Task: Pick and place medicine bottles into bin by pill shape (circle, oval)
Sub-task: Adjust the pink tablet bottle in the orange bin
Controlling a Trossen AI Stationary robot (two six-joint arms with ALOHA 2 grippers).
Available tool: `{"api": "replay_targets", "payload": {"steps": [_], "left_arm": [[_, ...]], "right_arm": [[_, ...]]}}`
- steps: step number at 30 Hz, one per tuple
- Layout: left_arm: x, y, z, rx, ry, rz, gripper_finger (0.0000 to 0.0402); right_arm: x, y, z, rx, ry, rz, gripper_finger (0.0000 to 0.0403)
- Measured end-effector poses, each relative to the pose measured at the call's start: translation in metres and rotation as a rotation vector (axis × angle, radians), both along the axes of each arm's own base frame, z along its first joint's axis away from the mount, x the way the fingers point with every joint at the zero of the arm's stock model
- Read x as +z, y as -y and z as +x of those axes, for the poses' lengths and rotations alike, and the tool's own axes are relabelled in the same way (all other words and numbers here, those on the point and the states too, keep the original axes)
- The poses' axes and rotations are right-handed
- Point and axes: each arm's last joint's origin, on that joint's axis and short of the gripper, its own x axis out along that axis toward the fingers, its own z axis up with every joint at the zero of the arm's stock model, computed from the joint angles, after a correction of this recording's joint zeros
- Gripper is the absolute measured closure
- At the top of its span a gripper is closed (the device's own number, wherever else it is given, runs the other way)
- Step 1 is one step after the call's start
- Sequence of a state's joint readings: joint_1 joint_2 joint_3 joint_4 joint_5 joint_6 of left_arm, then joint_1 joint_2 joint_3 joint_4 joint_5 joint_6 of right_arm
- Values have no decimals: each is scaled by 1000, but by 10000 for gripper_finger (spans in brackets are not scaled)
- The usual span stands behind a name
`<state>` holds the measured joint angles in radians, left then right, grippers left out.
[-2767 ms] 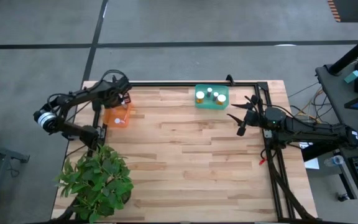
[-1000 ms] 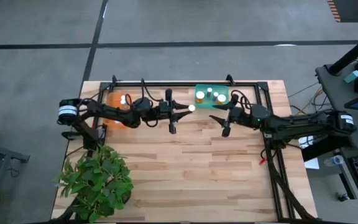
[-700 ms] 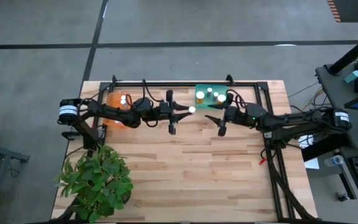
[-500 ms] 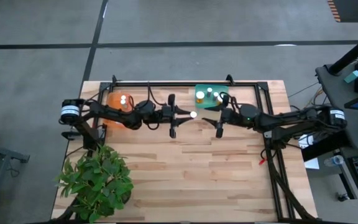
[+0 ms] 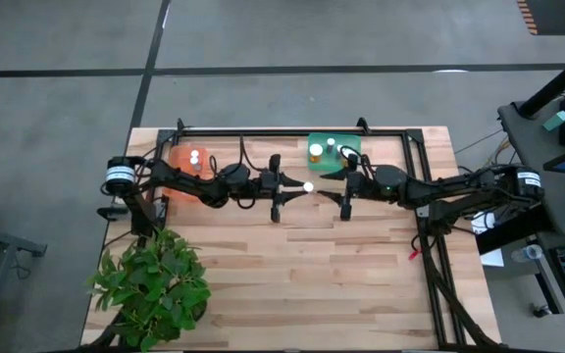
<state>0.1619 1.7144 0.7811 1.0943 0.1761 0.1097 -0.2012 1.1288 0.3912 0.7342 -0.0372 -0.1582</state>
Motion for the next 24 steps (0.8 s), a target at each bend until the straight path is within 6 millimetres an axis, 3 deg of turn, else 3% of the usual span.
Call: {"api": "replay_targets", "payload": {"steps": [9, 24], "left_arm": [[1, 0, 0, 6, 9, 0, 343], [6, -2, 2, 56, 104, -22, 343]], "right_arm": [[3, 2, 1, 14, 21, 69, 200], [3, 0, 12, 135, 120, 10, 199]]}}
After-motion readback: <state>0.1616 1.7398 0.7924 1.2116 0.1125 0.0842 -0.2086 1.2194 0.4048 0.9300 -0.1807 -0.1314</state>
